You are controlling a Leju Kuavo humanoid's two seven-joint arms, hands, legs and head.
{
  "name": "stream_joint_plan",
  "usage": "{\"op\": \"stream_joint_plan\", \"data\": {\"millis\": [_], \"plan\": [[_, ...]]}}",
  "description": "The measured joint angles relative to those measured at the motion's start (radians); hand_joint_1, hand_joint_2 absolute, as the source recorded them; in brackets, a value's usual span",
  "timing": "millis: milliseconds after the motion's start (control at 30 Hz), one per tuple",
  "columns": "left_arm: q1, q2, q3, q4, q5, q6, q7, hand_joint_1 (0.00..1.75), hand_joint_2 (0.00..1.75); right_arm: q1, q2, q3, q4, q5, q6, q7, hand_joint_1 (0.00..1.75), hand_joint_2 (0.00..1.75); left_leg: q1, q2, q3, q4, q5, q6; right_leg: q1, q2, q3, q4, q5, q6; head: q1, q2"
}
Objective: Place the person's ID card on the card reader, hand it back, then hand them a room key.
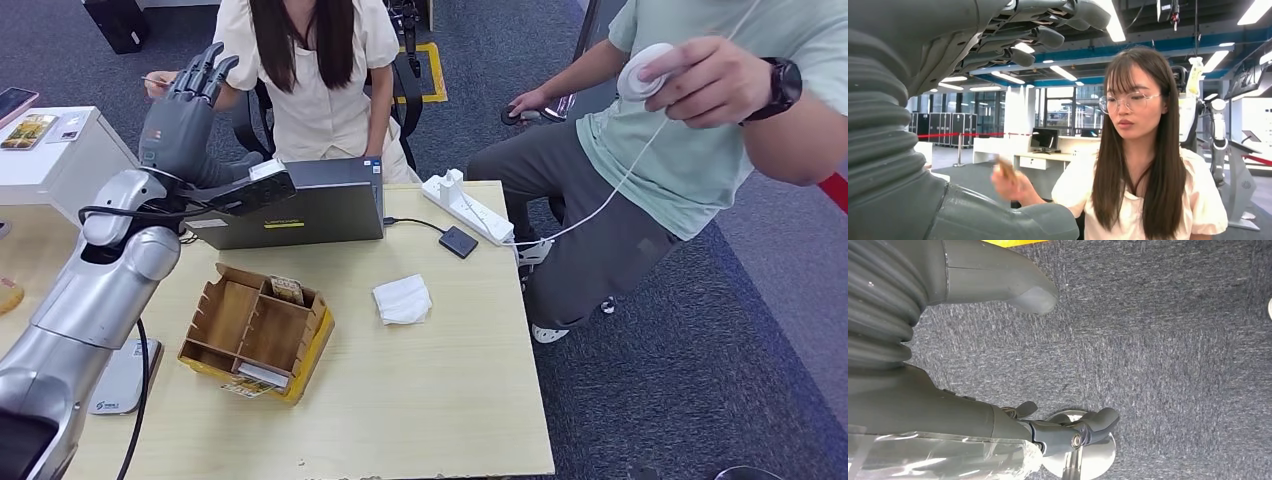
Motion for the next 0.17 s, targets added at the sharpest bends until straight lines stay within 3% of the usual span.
{"op": "stream_joint_plan", "data": {"millis": [167], "plan": [[0.019, 0.005, 0.023, 0.001, -0.001, 0.036, 0.002, 0.00, 1.75, 0.000, 0.000, 0.007, 0.000, -0.006, -0.004, 0.007, 0.00, 1.75, 0.000, 0.000, 0.000, 0.000, 0.000, 0.000, 0.000, 0.000, 0.000, 0.000, 0.000, 0.000, 0.000, 0.000]]}}
